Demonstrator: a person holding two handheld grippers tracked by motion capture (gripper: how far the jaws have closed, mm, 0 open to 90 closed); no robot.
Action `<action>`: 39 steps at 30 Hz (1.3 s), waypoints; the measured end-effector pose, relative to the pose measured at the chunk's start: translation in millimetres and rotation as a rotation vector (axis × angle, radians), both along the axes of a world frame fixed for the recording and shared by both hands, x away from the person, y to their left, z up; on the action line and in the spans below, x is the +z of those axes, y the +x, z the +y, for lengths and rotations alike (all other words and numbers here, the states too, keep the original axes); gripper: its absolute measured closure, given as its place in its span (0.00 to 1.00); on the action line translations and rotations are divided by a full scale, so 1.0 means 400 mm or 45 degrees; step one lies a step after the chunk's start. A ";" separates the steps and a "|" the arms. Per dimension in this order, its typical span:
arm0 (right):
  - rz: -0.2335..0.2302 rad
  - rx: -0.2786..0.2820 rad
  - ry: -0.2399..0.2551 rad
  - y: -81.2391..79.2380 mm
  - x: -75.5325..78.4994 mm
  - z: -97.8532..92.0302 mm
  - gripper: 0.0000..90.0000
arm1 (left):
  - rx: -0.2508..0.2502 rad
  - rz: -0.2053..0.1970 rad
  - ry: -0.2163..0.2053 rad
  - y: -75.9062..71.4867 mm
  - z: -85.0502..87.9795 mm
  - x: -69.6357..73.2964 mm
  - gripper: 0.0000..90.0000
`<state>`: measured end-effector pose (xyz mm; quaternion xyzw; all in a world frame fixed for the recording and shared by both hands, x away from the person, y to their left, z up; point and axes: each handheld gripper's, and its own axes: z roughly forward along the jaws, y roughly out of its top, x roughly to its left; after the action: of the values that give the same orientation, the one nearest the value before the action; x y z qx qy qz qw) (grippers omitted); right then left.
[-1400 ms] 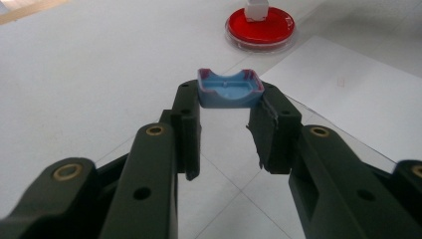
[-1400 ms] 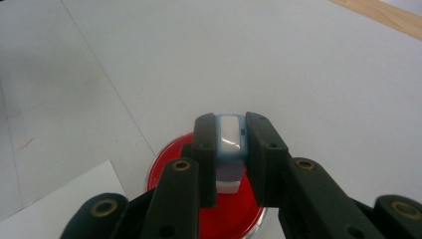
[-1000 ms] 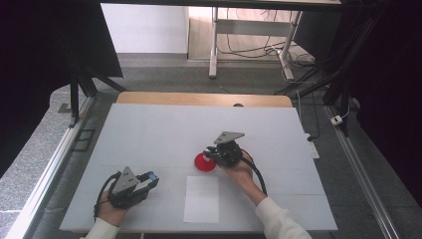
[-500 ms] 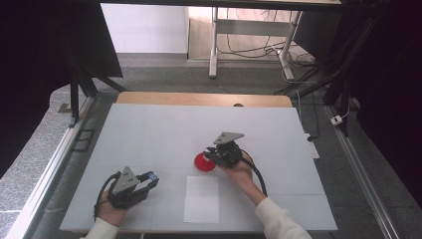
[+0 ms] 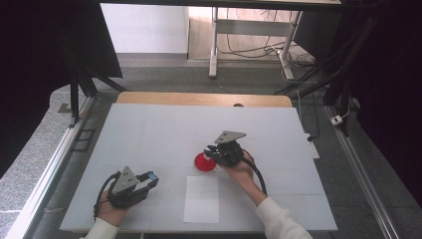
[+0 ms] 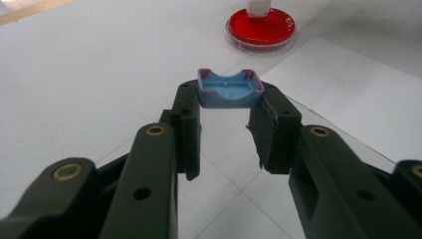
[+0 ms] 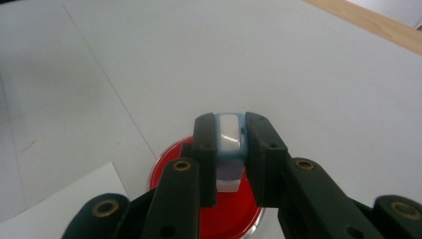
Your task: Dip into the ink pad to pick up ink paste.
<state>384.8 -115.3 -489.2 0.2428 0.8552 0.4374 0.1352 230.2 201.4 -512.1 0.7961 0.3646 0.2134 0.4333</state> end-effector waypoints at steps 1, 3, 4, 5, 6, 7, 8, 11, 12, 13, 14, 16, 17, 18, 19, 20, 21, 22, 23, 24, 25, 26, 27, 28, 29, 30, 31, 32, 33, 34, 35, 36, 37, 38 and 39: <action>0.004 0.001 0.011 -0.001 0.006 -0.003 0.84 | 0.000 0.000 0.000 0.000 0.000 0.000 0.73; -0.006 0.002 0.031 -0.003 0.014 -0.006 0.84 | 0.000 0.000 0.001 0.000 0.000 0.000 0.73; -0.011 0.001 0.040 -0.004 0.018 -0.008 0.84 | 0.000 -0.001 0.001 0.000 -0.001 0.000 0.73; -0.014 0.003 0.050 -0.005 0.022 -0.008 0.84 | 0.000 0.000 0.001 0.000 0.000 0.000 0.73; -0.016 0.007 0.049 -0.006 0.026 -0.010 0.84 | 0.001 0.000 0.001 0.000 -0.001 0.000 0.73; -0.016 0.008 0.051 -0.007 0.029 -0.010 0.84 | 0.001 0.001 0.001 0.000 0.000 0.000 0.73; -0.019 0.010 0.057 -0.008 0.032 -0.010 0.84 | 0.001 0.001 0.000 0.000 0.000 0.000 0.73; -0.017 0.019 0.068 -0.012 0.037 -0.009 0.84 | 0.000 0.001 0.001 0.000 -0.001 0.000 0.73; -0.018 0.022 0.064 -0.013 0.039 -0.008 0.84 | -0.001 0.001 0.002 0.000 -0.001 0.000 0.73; -0.019 0.025 0.066 -0.014 0.041 -0.008 0.84 | -0.001 0.000 0.002 0.000 -0.001 0.000 0.73; -0.020 0.028 0.072 -0.016 0.042 -0.007 0.84 | -0.001 0.000 0.002 0.000 -0.001 0.000 0.73; -0.021 0.034 0.066 -0.017 0.044 -0.005 0.84 | -0.001 0.001 0.002 0.000 -0.001 0.000 0.73; -0.020 0.037 0.063 -0.018 0.044 -0.005 0.84 | -0.001 0.000 0.002 0.000 -0.001 0.000 0.73; -0.017 0.038 0.061 -0.018 0.043 -0.004 0.84 | -0.001 0.000 0.002 0.000 -0.001 0.000 0.73; -0.014 0.038 0.060 -0.018 0.042 -0.002 0.84 | -0.002 0.000 0.002 0.000 -0.001 0.000 0.73; -0.013 0.041 0.061 -0.018 0.040 -0.001 0.84 | -0.002 0.000 0.002 0.000 -0.001 0.000 0.73; -0.010 0.041 0.059 -0.018 0.039 0.000 0.84 | -0.002 0.000 0.002 0.000 -0.001 0.000 0.73; -0.008 0.044 0.056 -0.018 0.037 0.001 0.84 | -0.001 0.001 0.001 0.000 -0.001 0.000 0.73; -0.006 0.047 0.049 -0.018 0.037 0.002 0.84 | -0.002 0.001 0.002 0.000 -0.001 0.000 0.73; -0.005 0.049 0.046 -0.019 0.035 0.004 0.84 | -0.002 0.001 0.002 0.000 -0.001 -0.001 0.73; -0.004 0.053 0.041 -0.019 0.034 0.005 0.84 | -0.002 0.002 0.002 0.000 -0.001 -0.001 0.73; -0.004 0.056 0.039 -0.019 0.031 0.007 0.84 | -0.003 0.002 0.003 0.000 -0.001 -0.001 0.73; 0.001 0.056 0.033 -0.019 0.030 0.008 0.84 | -0.003 0.002 0.004 0.000 -0.001 -0.001 0.73; 0.002 0.057 0.031 -0.018 0.027 0.009 0.84 | -0.003 0.002 0.004 0.000 -0.001 -0.001 0.73; 0.004 0.058 0.023 -0.017 0.025 0.010 0.84 | -0.003 0.003 0.003 0.000 -0.001 -0.001 0.73; 0.010 0.057 0.021 -0.017 0.022 0.011 0.84 | -0.004 0.004 0.004 0.000 -0.001 -0.001 0.73; 0.013 0.054 0.019 -0.016 0.020 0.012 0.84 | -0.004 0.004 0.004 0.000 -0.002 -0.001 0.73; 0.015 0.054 0.013 -0.015 0.018 0.012 0.84 | -0.004 0.004 0.004 0.000 -0.002 -0.001 0.73; 0.015 0.055 0.008 -0.014 0.016 0.013 0.84 | -0.005 0.005 0.006 0.000 -0.002 -0.002 0.73; 0.017 0.054 0.000 -0.014 0.014 0.013 0.84 | -0.005 0.004 0.006 0.001 -0.002 -0.002 0.73; 0.016 0.051 -0.010 -0.013 0.012 0.014 0.84 | -0.005 0.004 0.006 0.001 -0.002 -0.002 0.73; 0.016 0.052 -0.014 -0.012 0.009 0.014 0.84 | -0.005 0.004 0.006 0.001 -0.002 -0.002 0.73; 0.019 0.049 -0.017 -0.012 0.006 0.015 0.84 | -0.004 0.004 0.006 0.000 -0.002 -0.002 0.73; 0.023 0.047 -0.022 -0.011 0.004 0.015 0.84 | -0.005 0.004 0.006 0.000 -0.002 -0.002 0.73; 0.022 0.048 -0.025 -0.011 0.002 0.016 0.84 | -0.004 0.004 0.007 0.000 -0.002 -0.002 0.73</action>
<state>380.6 -108.9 -488.6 0.2290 0.8651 0.4293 0.1220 230.4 200.6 -512.9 0.7982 0.3634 0.2123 0.4310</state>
